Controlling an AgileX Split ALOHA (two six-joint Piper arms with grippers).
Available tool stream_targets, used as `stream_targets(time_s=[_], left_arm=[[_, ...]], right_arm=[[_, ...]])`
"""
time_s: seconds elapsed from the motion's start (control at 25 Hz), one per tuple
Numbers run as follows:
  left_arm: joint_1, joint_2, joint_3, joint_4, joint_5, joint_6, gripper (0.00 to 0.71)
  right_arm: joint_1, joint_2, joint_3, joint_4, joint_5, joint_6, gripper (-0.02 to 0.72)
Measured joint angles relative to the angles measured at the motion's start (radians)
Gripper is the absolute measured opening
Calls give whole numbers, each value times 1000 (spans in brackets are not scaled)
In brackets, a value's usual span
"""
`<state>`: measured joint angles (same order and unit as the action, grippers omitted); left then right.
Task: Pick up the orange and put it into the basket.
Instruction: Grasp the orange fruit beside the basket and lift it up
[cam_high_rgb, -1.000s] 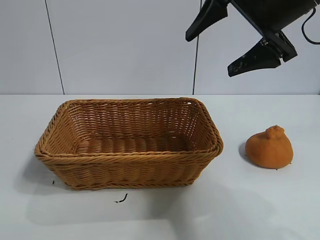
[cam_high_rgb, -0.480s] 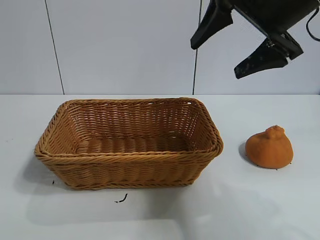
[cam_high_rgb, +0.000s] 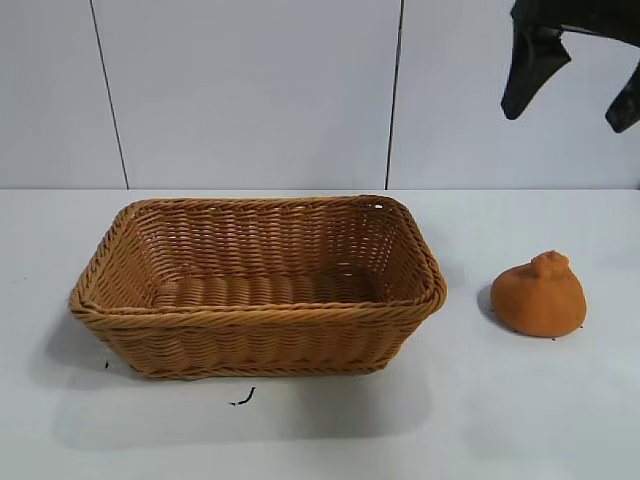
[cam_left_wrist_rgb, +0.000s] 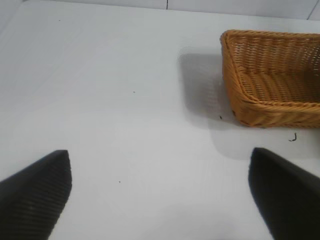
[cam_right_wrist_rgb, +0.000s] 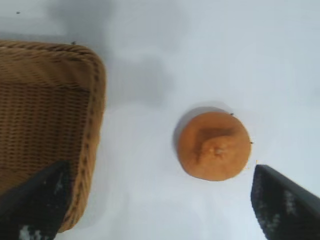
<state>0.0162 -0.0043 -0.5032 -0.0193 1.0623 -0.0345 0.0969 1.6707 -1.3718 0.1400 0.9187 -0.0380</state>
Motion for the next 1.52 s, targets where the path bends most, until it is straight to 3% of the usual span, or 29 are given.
stream_targets(time_s=[0.2,0.88,1.04,1.16,1.4,1.52], left_arm=[[0,0,0,0,0,0,692],[0,0,0,0,0,0,692],[0,0,0,0,0,0,692],[0,0,0,0,0,0,692],[0,0,0,0,0,0,692],[0,0,0,0,0,0,692]], right_arm=[[-47,93,0,0,-14,5,696],[-47,439,0,-15,-70,20,680],[-47,444,-1,-14,-60,20,328],[-47,439,-5,-12,-42,20,130],[-47,385,-5,-11,-26,17,106],[-47,340,-29,-12,34,17,104]])
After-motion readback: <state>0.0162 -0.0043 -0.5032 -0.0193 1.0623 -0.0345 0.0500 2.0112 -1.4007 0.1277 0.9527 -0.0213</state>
